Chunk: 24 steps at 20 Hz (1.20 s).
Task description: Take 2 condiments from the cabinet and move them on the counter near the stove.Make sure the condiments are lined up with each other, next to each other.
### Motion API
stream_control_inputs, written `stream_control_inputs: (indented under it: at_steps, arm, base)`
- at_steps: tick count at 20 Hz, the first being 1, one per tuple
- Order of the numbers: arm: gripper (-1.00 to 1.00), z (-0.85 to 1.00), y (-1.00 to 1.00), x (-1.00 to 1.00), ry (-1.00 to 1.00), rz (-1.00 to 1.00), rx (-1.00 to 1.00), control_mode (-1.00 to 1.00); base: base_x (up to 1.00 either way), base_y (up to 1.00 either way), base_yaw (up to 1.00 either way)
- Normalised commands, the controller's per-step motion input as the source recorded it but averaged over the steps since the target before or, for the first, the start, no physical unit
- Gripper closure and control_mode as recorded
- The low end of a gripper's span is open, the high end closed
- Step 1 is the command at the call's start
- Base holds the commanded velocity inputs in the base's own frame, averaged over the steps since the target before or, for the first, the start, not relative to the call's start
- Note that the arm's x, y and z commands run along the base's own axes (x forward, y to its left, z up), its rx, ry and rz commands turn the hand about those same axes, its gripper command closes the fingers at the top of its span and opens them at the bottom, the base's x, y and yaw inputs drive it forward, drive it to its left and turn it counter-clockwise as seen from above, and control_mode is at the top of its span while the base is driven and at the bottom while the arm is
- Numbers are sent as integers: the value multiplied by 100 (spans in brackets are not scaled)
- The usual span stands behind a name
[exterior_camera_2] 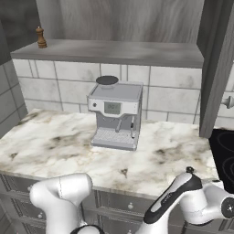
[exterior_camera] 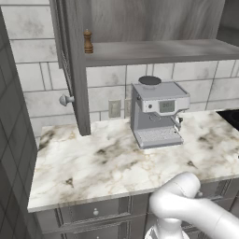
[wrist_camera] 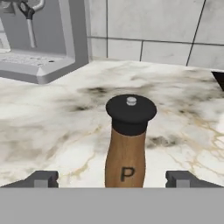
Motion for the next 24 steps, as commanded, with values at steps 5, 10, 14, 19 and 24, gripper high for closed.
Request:
stream_control_inputs:
  at_steps: [5,10,14,19,24]
  arm:
    - [-100,52,33,-21,-4,0,0,-100]
    - [-100,54,46,-29,1,0,0,-100]
    - [-100,54,59,-21,1,0,0,-100]
    - [-100,59,62,-10,0,-5,0,-100]
    - [-100,61,59,-1,0,-5,-6,-100]
  base:
    - [0,0,0]
    - [0,0,0]
    - [0,0,0]
    - [0,0,0]
    - [0,0,0]
